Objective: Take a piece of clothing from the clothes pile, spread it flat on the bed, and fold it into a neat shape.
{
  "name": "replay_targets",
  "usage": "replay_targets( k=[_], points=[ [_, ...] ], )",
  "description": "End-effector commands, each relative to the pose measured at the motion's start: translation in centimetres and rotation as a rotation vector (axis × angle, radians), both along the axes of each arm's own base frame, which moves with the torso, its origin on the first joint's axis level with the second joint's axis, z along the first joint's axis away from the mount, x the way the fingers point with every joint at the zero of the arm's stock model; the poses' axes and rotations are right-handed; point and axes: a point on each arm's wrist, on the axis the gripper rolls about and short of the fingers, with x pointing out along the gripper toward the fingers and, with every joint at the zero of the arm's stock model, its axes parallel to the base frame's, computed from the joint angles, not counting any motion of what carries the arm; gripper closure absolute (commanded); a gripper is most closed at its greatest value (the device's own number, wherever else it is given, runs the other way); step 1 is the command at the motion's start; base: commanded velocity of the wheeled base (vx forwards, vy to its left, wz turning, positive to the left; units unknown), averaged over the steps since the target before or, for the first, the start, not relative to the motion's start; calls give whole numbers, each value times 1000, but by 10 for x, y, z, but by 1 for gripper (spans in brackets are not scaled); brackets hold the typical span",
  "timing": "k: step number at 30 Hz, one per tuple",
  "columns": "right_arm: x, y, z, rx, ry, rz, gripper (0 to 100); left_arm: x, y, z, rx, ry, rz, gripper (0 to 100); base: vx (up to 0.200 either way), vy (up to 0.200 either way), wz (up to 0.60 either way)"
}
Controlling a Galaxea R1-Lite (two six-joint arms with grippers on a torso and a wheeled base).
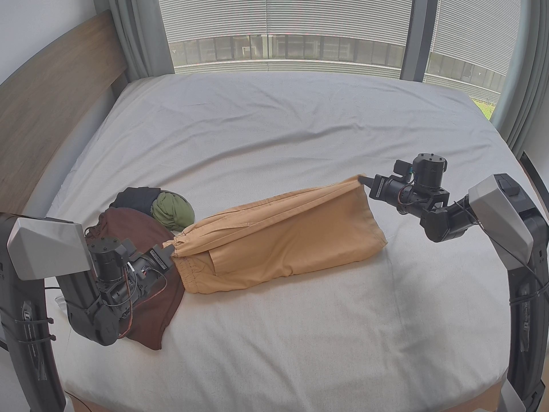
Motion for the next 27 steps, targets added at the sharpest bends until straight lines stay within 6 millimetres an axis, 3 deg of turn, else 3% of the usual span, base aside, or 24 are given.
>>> replay_targets(
  k=[1,13,14,15,16,21,27],
  points=[
    [6,2,-14,-1,13,4,100,5,-2,-5,0,1,-2,100,0,0,0],
    [12,4,-19,2,-12,4,100,13,-2,-9,-3,-9,-3,100,0,0,0],
    [13,4,-21,3,-14,4,0,13,-2,-9,-5,-9,-4,100,0,0,0],
    [14,5,-22,4,-20,2,0,13,-2,-9,-5,-9,-4,100,0,0,0],
    [16,5,-22,6,-30,1,0,13,-2,-8,-5,-12,-4,0,0,0,0],
    [23,9,-23,24,-92,-55,0,21,-1,-1,-33,-49,34,0,0,0,0],
    [15,7,-16,55,-69,-58,0,26,1,3,-26,-74,109,0,0,0,0]
  ],
)
